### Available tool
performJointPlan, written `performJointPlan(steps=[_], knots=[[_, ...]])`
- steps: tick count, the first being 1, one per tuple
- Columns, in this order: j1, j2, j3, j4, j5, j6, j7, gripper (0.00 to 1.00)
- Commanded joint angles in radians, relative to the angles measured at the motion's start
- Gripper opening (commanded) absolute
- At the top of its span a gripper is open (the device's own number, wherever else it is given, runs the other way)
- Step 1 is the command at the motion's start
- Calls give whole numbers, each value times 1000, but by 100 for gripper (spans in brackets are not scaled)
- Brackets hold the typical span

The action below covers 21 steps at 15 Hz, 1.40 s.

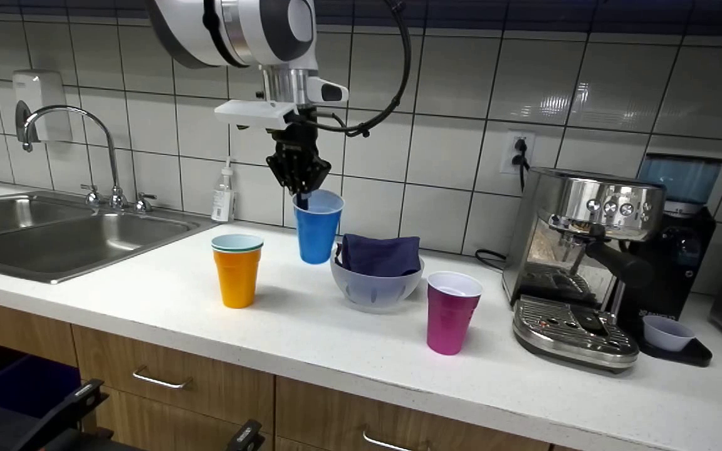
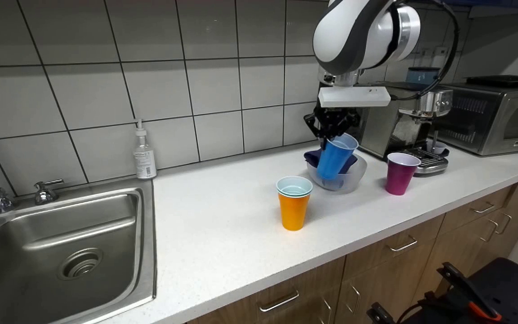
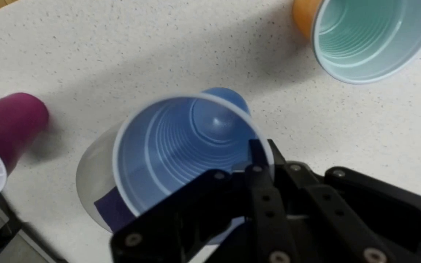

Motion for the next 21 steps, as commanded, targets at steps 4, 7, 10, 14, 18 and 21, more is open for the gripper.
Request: performJointPlan(steps=[4,7,10,14,18,21], knots=[[30,-78,52,-8,85,40,-50,1],[51,-96,72,-8,127,48,-84,1],[75,-111,87,-7,178,41,-123,1],[99,-123,98,-4,221,13,-174,1],[110,-126,103,2,230,-29,-214,1],[115,-132,104,5,222,-78,-240,1]])
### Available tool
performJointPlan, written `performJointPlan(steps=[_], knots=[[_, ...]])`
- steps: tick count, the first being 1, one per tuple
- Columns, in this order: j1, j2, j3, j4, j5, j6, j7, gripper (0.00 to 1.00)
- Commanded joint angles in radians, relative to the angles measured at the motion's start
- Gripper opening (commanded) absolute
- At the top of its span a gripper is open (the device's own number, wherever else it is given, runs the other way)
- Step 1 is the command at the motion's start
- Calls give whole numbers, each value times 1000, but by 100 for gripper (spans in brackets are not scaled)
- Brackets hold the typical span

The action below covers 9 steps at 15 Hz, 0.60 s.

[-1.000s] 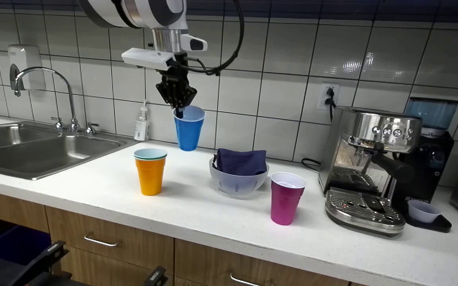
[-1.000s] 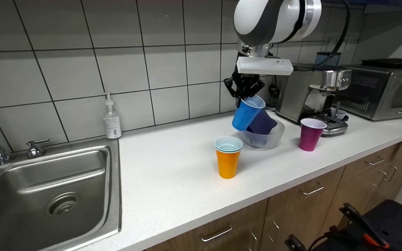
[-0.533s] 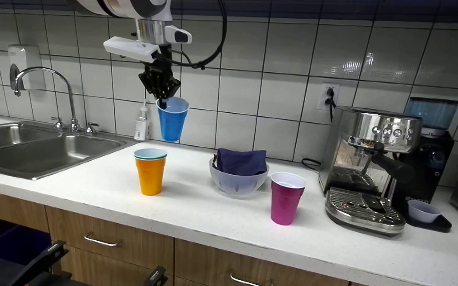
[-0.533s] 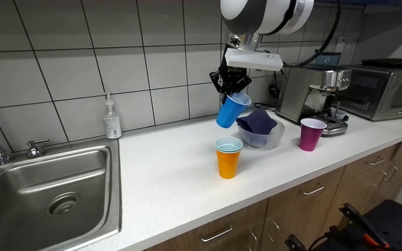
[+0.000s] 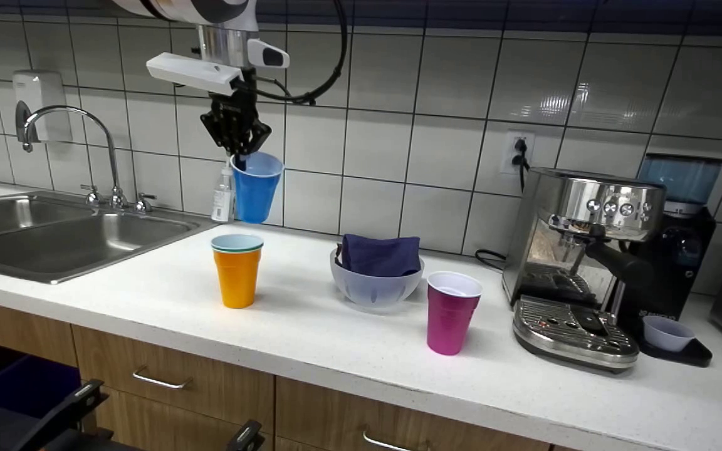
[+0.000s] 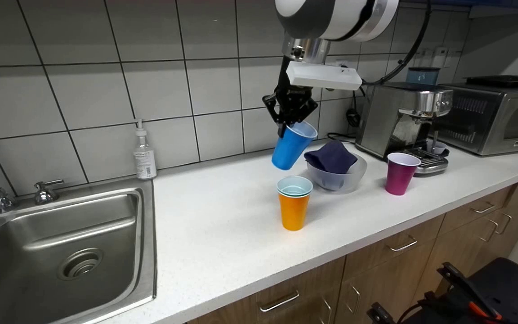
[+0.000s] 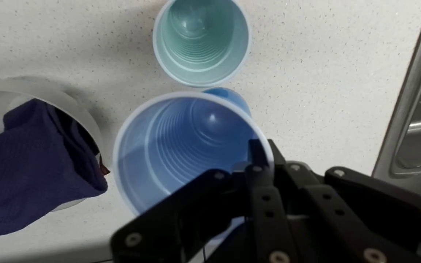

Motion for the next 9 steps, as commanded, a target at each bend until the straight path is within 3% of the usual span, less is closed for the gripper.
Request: performJointPlan(steps=[1,9], knots=[[0,-34,9,3,13,-83,-58,1],[0,-26,12,5,7,-168,-121,1]])
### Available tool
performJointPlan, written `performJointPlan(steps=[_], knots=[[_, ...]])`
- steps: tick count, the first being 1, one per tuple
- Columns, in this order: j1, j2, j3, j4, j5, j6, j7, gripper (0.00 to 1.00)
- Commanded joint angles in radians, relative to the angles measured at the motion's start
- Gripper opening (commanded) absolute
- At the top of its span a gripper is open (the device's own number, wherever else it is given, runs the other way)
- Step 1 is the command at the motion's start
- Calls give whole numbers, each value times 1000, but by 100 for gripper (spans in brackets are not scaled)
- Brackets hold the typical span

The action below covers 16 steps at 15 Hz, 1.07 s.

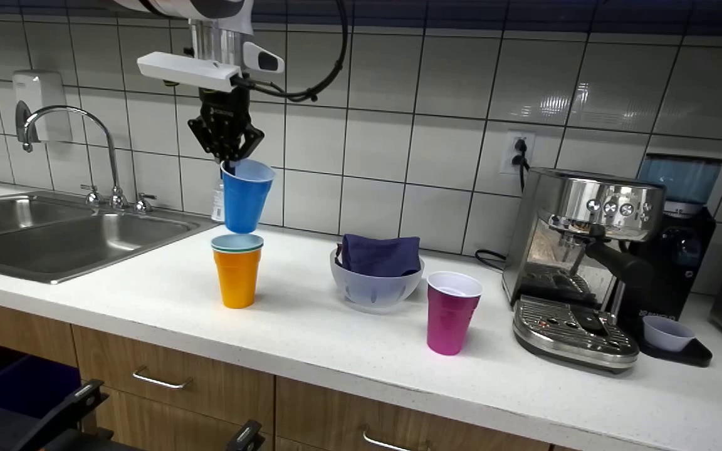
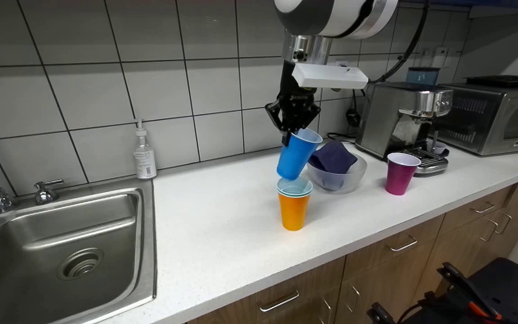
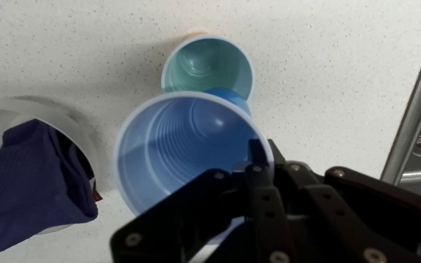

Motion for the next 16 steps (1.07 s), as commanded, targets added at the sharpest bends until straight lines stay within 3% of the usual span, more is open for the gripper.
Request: performJointPlan(steps=[1,16], knots=[[-4,-13,6,6,7,-58,-44,1],[-7,36,23,19,-93,-55,-13,1]])
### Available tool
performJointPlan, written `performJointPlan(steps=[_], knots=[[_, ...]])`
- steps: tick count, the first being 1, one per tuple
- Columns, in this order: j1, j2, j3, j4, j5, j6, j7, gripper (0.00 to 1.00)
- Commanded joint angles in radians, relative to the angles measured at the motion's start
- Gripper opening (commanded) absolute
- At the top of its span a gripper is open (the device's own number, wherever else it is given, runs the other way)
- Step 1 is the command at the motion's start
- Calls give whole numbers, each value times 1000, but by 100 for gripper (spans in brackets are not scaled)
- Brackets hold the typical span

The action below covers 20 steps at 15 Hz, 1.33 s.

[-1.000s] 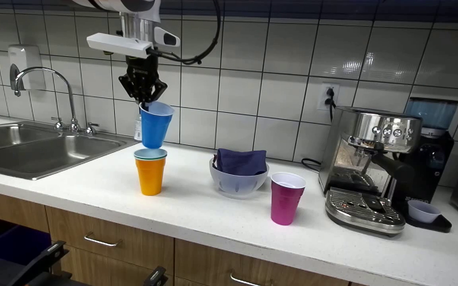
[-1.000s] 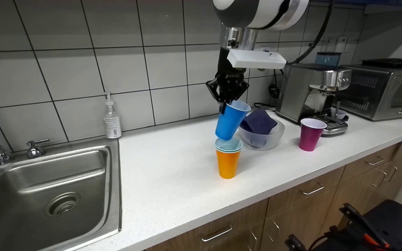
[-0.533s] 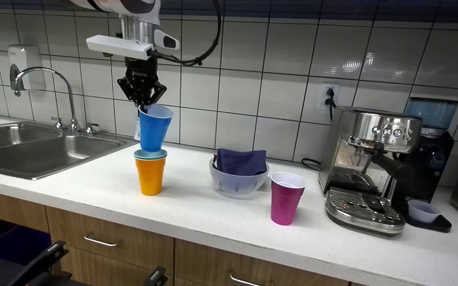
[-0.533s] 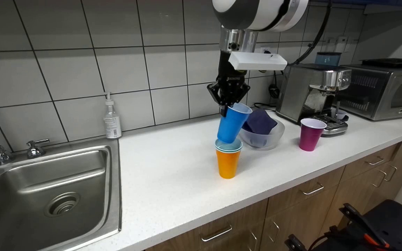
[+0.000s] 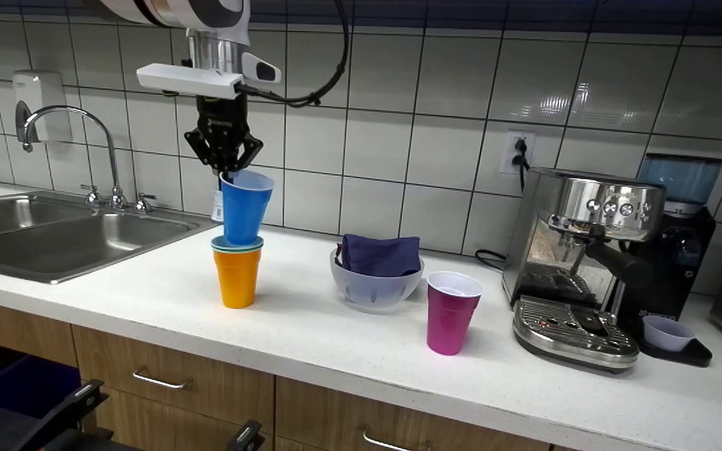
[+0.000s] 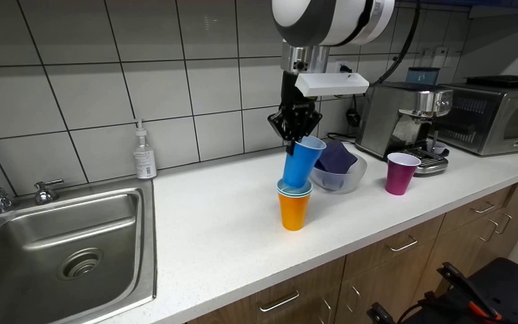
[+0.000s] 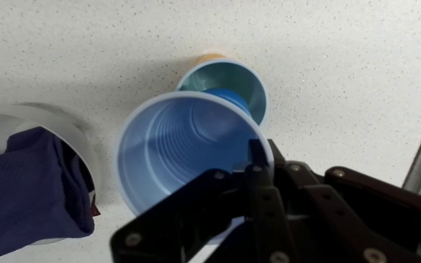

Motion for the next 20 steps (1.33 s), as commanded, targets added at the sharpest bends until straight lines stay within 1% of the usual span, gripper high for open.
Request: performJointPlan(steps=[1,10,20], knots=[[-6,13,19,20,-40,-20,12,1],[0,70,42,34,-77,-11,25,1],[1,109,43,54,-136,-7,42,1]])
